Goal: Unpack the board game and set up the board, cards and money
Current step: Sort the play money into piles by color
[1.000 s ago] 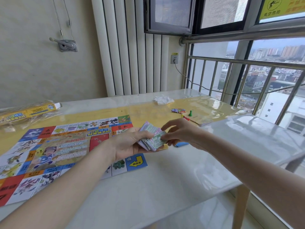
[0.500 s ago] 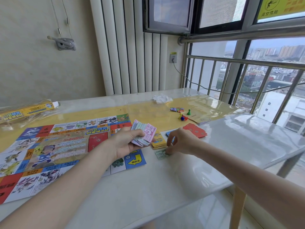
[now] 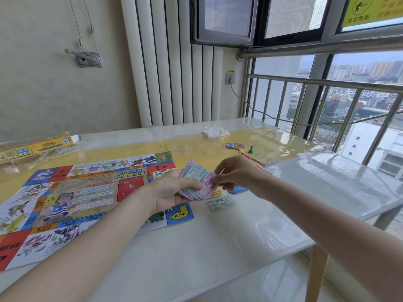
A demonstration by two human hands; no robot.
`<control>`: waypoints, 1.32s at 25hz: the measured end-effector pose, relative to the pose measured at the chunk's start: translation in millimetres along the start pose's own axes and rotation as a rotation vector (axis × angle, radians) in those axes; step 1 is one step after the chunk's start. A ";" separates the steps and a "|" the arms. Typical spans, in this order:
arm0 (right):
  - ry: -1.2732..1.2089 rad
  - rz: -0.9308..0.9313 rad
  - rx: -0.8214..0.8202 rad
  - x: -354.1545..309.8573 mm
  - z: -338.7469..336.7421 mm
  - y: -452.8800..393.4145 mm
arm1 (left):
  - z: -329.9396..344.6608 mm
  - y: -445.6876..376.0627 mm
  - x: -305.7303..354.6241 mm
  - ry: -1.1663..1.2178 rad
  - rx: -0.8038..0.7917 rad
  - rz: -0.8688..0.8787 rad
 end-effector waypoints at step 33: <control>0.024 -0.095 0.012 0.3 -13.0 9.5 | 10.2 -2.5 6.9 -0.019 -0.021 0.065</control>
Point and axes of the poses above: each hand's wrist, its own y-axis away from the middle knuckle, its own z-axis out of the palm, x = y × z, the point moved 8 cm from there along -y, towards the middle knuckle, and after that the axes turned 5 degrees about x, right-handed, at the moved point
